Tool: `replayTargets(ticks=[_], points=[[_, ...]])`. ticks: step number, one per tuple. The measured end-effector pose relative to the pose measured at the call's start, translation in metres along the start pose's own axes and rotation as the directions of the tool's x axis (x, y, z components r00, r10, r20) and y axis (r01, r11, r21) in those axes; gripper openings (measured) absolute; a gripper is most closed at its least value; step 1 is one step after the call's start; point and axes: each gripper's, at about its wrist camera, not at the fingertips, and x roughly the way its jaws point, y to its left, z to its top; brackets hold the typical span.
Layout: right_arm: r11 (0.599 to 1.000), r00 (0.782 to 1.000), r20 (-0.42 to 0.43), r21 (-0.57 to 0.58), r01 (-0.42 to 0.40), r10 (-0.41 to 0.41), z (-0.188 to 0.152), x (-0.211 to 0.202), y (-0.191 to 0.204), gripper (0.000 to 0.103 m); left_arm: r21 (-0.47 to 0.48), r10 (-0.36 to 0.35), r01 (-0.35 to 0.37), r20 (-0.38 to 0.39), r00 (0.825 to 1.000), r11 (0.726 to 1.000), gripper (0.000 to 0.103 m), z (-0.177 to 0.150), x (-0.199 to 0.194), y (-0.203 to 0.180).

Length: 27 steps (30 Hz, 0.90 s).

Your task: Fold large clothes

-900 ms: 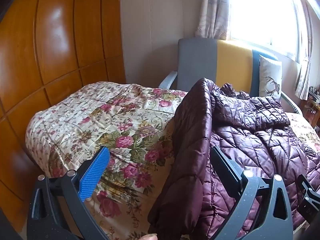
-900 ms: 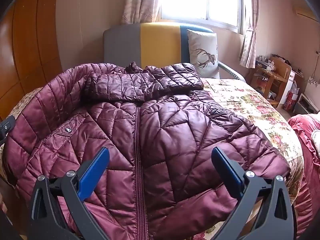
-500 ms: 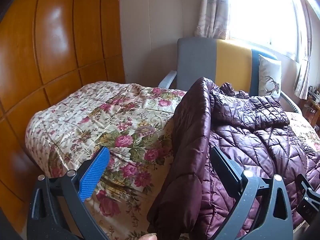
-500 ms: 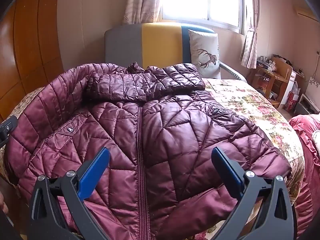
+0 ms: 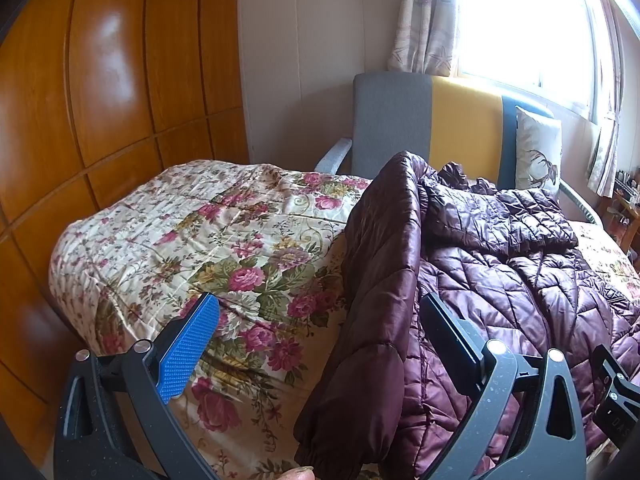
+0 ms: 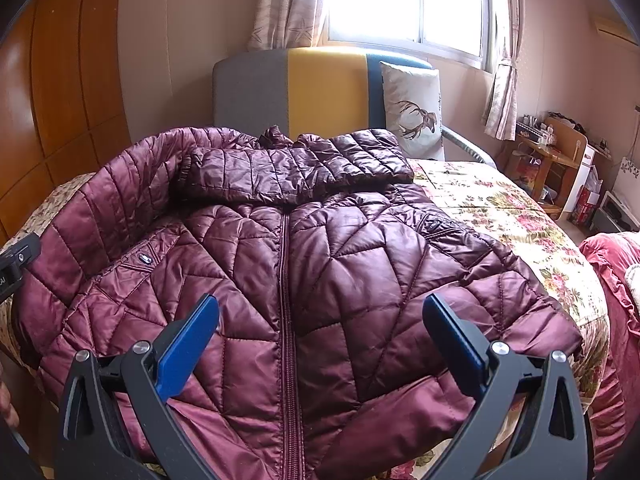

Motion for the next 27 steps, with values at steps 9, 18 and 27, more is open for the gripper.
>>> replayTargets(ticks=[9, 18, 27], points=[[1.0, 1.0, 0.0, 0.0, -0.002, 0.002, -0.0003, -0.0002, 0.0004, 0.101, 0.001, -0.002, 0.002, -0.007, 1.0, 1.0, 0.099, -0.0029, 0.0004, 0.0012], [1.0, 1.0, 0.0, -0.008, -0.008, 0.008, -0.0004, -0.0004, 0.0043, 0.101, -0.001, -0.001, 0.001, -0.013, 1.0, 1.0, 0.099, -0.0036, 0.0013, 0.0029], [1.0, 1.0, -0.001, -0.008, -0.01, 0.01, -0.0007, 0.0004, 0.0054, 0.101, -0.008, -0.003, 0.003, -0.022, 1.0, 1.0, 0.099, -0.0045, 0.0041, 0.0059]])
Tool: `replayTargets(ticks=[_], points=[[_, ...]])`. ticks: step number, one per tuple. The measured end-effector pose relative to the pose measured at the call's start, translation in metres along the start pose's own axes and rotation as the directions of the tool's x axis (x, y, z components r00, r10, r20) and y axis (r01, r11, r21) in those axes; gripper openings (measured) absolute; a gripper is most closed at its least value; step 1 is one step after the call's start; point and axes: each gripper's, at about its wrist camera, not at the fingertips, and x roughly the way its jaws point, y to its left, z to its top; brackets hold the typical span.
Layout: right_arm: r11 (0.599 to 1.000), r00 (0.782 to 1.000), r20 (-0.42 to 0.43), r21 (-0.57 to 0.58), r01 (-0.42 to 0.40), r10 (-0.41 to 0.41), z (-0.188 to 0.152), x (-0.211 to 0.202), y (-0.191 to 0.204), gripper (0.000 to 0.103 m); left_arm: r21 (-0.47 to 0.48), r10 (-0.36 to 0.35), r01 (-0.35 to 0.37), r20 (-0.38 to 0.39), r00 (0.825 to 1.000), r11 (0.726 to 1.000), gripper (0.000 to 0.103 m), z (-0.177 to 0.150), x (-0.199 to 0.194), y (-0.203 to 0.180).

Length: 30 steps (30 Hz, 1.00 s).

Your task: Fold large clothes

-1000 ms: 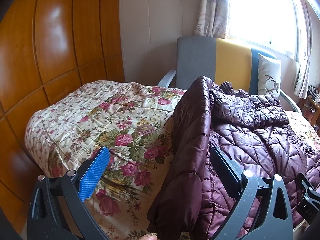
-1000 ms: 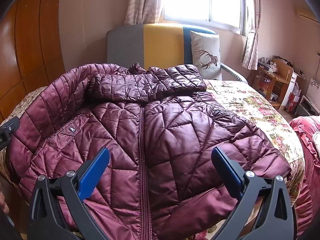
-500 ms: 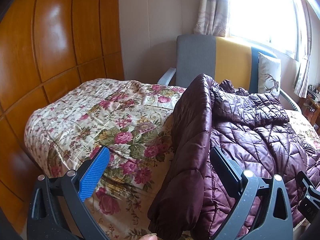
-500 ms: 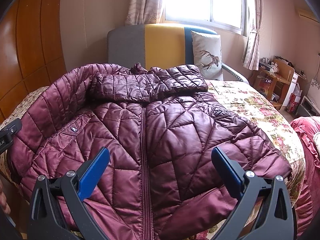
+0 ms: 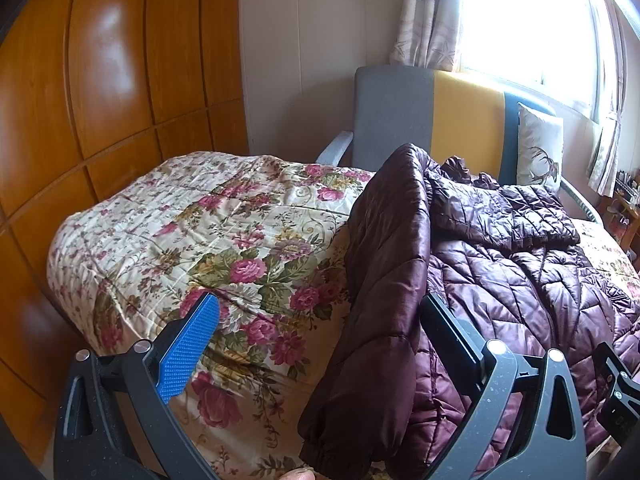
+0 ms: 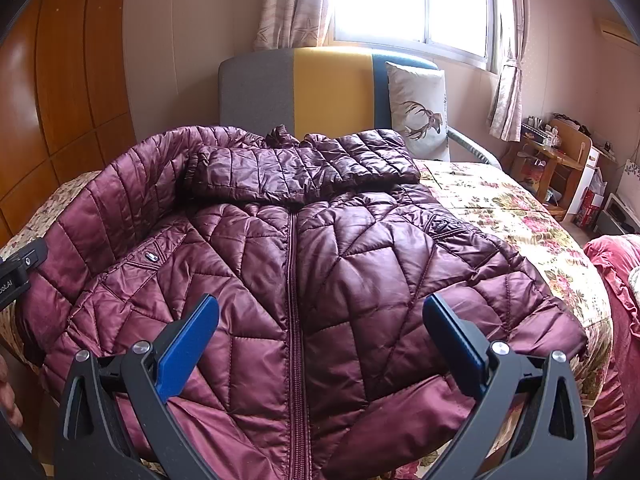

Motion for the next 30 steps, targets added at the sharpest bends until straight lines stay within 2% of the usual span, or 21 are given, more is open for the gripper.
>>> replayTargets(ticks=[6, 11, 12, 13, 15, 17, 18, 19, 21, 22, 24, 26, 27, 29, 30], points=[[1.0, 1.0, -0.007, -0.002, -0.006, 0.006, 0.001, 0.003, 0.0, 0.101, 0.001, -0.001, 0.002, -0.009, 1.0, 1.0, 0.099, 0.002, 0.008, 0.004], [0.999, 0.999, -0.004, 0.009, -0.031, 0.032, 0.008, 0.006, -0.004, 0.101, -0.018, -0.03, 0.03, -0.045, 0.999, 0.999, 0.099, 0.009, 0.027, 0.021], [0.999, 0.999, 0.004, 0.011, -0.041, 0.04, 0.011, 0.005, -0.006, 0.101, -0.028, -0.036, 0.034, -0.053, 0.998, 0.999, 0.095, 0.011, 0.032, 0.027], [0.999, 0.999, 0.014, 0.012, -0.045, 0.044, 0.014, 0.004, -0.009, 0.101, -0.051, -0.042, 0.038, -0.067, 0.997, 0.998, 0.083, 0.014, 0.041, 0.036], [0.999, 0.998, 0.039, 0.015, -0.05, 0.05, 0.021, -0.001, -0.017, 0.101, -0.097, -0.035, 0.025, -0.105, 0.994, 0.995, 0.076, 0.018, 0.057, 0.054], [0.998, 0.997, 0.058, 0.04, -0.044, 0.042, 0.032, -0.005, -0.031, 0.101, -0.142, 0.002, -0.022, -0.14, 0.99, 0.99, 0.072, 0.022, 0.079, 0.075], [0.998, 0.998, 0.06, 0.051, -0.039, 0.036, 0.036, -0.006, -0.038, 0.101, -0.14, 0.033, -0.055, -0.153, 0.988, 0.989, 0.063, 0.023, 0.09, 0.082], [0.998, 0.998, 0.059, 0.062, -0.032, 0.028, 0.041, -0.006, -0.045, 0.101, -0.126, 0.075, -0.097, -0.171, 0.982, 0.987, 0.06, 0.025, 0.105, 0.089], [0.996, 0.999, 0.049, 0.09, -0.008, 0.004, 0.049, -0.005, -0.065, 0.101, -0.131, 0.104, -0.133, -0.204, 0.973, 0.982, 0.059, 0.029, 0.126, 0.101], [0.995, 0.999, 0.042, 0.101, 0.005, -0.009, 0.052, -0.005, -0.073, 0.101, -0.138, 0.129, -0.162, -0.22, 0.967, 0.977, 0.055, 0.033, 0.137, 0.109], [0.991, 0.999, 0.025, 0.126, 0.038, -0.041, 0.059, -0.003, -0.095, 0.101, -0.152, 0.175, -0.21, -0.215, 0.961, 0.966, 0.054, 0.042, 0.145, 0.123], [0.985, 0.997, -0.002, 0.159, 0.071, -0.072, 0.064, 0.0, -0.118, 0.101, -0.188, 0.265, -0.297, -0.175, 0.948, 0.936, 0.055, 0.057, 0.141, 0.143], [0.982, 0.997, -0.019, 0.175, 0.076, -0.074, 0.065, 0.002, -0.128, 0.101, -0.206, 0.277, -0.306, -0.161, 0.947, 0.929, 0.055, 0.062, 0.138, 0.15], [0.978, 0.996, -0.053, 0.191, 0.084, -0.075, 0.066, 0.007, -0.147, 0.101, -0.257, 0.242, -0.265, -0.118, 0.963, 0.929, 0.065, 0.074, 0.118, 0.162], [0.978, 0.995, -0.064, 0.188, 0.093, -0.083, 0.067, 0.009, -0.154, 0.101, -0.284, 0.19, -0.203, -0.072, 0.979, 0.937, 0.071, 0.077, 0.102, 0.165]])
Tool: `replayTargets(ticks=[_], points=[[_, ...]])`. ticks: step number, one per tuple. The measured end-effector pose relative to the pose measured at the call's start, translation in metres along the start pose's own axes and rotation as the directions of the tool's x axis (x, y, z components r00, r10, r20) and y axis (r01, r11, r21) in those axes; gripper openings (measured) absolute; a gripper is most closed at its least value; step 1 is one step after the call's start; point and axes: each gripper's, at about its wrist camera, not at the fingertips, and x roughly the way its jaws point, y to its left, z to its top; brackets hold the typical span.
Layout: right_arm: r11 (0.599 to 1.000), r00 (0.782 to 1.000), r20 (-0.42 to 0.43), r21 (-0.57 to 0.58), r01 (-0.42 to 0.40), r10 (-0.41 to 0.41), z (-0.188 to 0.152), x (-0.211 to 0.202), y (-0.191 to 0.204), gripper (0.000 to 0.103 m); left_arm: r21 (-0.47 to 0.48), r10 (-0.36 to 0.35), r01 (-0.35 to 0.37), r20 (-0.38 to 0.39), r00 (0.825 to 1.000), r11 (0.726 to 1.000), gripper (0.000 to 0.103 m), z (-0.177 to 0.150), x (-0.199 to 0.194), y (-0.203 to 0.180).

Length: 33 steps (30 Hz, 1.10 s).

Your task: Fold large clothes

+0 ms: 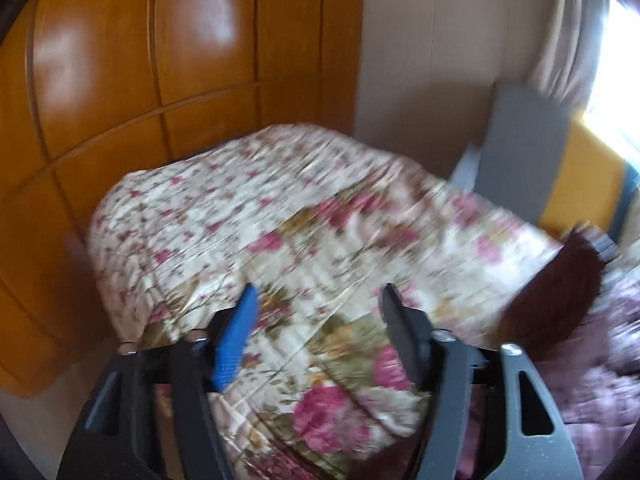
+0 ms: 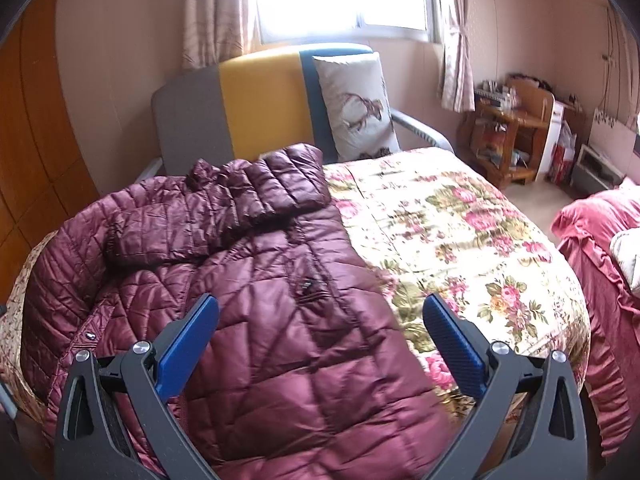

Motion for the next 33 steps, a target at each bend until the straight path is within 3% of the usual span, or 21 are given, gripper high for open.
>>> replayTargets(ticks=[2, 4, 6, 7, 10, 11, 12, 15, 17, 19, 20, 21, 22, 24, 26, 27, 30, 32, 33], points=[[1.0, 0.999, -0.041, -0.026, -0.005, 0.004, 0.007, 0.011, -0.011, 0.101, 0.035, -0.184, 0.183, 0.035, 0.982, 0.983, 0.076, -0.003, -0.032, -0.006], [0.997, 0.992, -0.123, -0.062, -0.049, 0.041, 0.015, 0.027, -0.019, 0.101, 0.107, -0.409, 0.41, -0.033, 0.912, 0.906, 0.085, -0.016, -0.052, -0.022], [0.991, 0.978, -0.19, -0.084, -0.106, 0.088, 0.017, 0.042, -0.025, 0.101, 0.141, -0.528, 0.54, -0.116, 0.841, 0.829, 0.085, -0.038, -0.063, -0.04], [0.989, 0.971, -0.221, -0.094, -0.114, 0.091, 0.019, 0.05, -0.029, 0.101, 0.144, -0.583, 0.61, -0.187, 0.79, 0.779, 0.085, -0.052, -0.064, -0.051], [0.972, 0.919, -0.356, -0.096, -0.214, 0.167, 0.019, 0.085, -0.043, 0.101, 0.096, -0.657, 0.721, -0.343, 0.671, 0.687, 0.085, -0.086, -0.053, -0.077], [0.966, 0.898, -0.393, -0.075, -0.248, 0.2, 0.019, 0.096, -0.047, 0.101, 0.054, -0.676, 0.753, -0.403, 0.618, 0.656, 0.085, -0.1, -0.044, -0.089], [0.951, 0.863, -0.435, -0.047, -0.306, 0.256, 0.017, 0.106, -0.051, 0.101, 0.031, -0.686, 0.77, -0.432, 0.586, 0.638, 0.085, -0.108, -0.039, -0.096], [0.951, 0.833, -0.496, -0.043, -0.305, 0.245, 0.01, 0.128, -0.056, 0.101, -0.029, -0.702, 0.788, -0.475, 0.531, 0.615, 0.085, -0.123, -0.021, -0.112], [0.929, 0.781, -0.543, -0.002, -0.369, 0.309, 0.001, 0.138, -0.058, 0.101, -0.036, -0.689, 0.771, -0.476, 0.546, 0.636, 0.081, -0.127, -0.007, -0.121], [0.925, 0.745, -0.578, 0.046, -0.378, 0.333, -0.004, 0.147, -0.063, 0.101, -0.074, -0.7, 0.774, -0.486, 0.523, 0.629, 0.038, -0.125, 0.005, -0.124], [0.919, 0.724, -0.589, 0.09, -0.383, 0.359, -0.006, 0.15, -0.067, 0.101, -0.091, -0.697, 0.77, -0.503, 0.512, 0.632, 0.034, -0.121, 0.013, -0.123], [0.913, 0.708, -0.594, 0.122, -0.39, 0.382, -0.007, 0.151, -0.068, 0.098, -0.099, -0.703, 0.774, -0.501, 0.504, 0.625, 0.023, -0.119, 0.014, -0.125], [0.899, 0.689, -0.595, 0.146, -0.414, 0.414, -0.005, 0.148, -0.067, 0.091, -0.087, -0.705, 0.778, -0.493, 0.51, 0.623, 0.02, -0.109, 0.014, -0.121], [0.889, 0.711, -0.565, 0.095, -0.449, 0.419, 0.006, 0.129, -0.056, 0.063, -0.065, -0.724, 0.796, -0.467, 0.509, 0.602, 0.018, -0.088, 0.005, -0.113], [0.866, 0.742, -0.513, 0.005, -0.501, 0.432, 0.022, 0.094, -0.036, 0.043, -0.04, -0.733, 0.803, -0.438, 0.521, 0.594, 0.016, -0.061, -0.008, -0.109], [0.849, 0.76, -0.475, -0.05, -0.526, 0.444, 0.031, 0.072, -0.025, 0.041, -0.032, -0.738, 0.805, -0.422, 0.526, 0.592, 0.016, -0.047, -0.014, -0.105], [0.796, 0.768, -0.382, -0.122, -0.592, 0.513, 0.042, 0.016, -0.012, 0.039, -0.019, -0.734, 0.796, -0.399, 0.549, 0.606, 0.015, -0.006, -0.039, -0.083], [0.802, 0.768, -0.386, -0.108, -0.588, 0.511, 0.031, 0.01, -0.017, 0.038, -0.003, -0.706, 0.774, -0.413, 0.575, 0.633, 0.015, 0.002, -0.047, -0.07], [0.814, 0.762, -0.409, -0.076, -0.576, 0.501, 0.022, 0.015, -0.023, 0.04, 0.018, -0.669, 0.75, -0.439, 0.6, 0.661, 0.015, -0.001, -0.048, -0.065]])
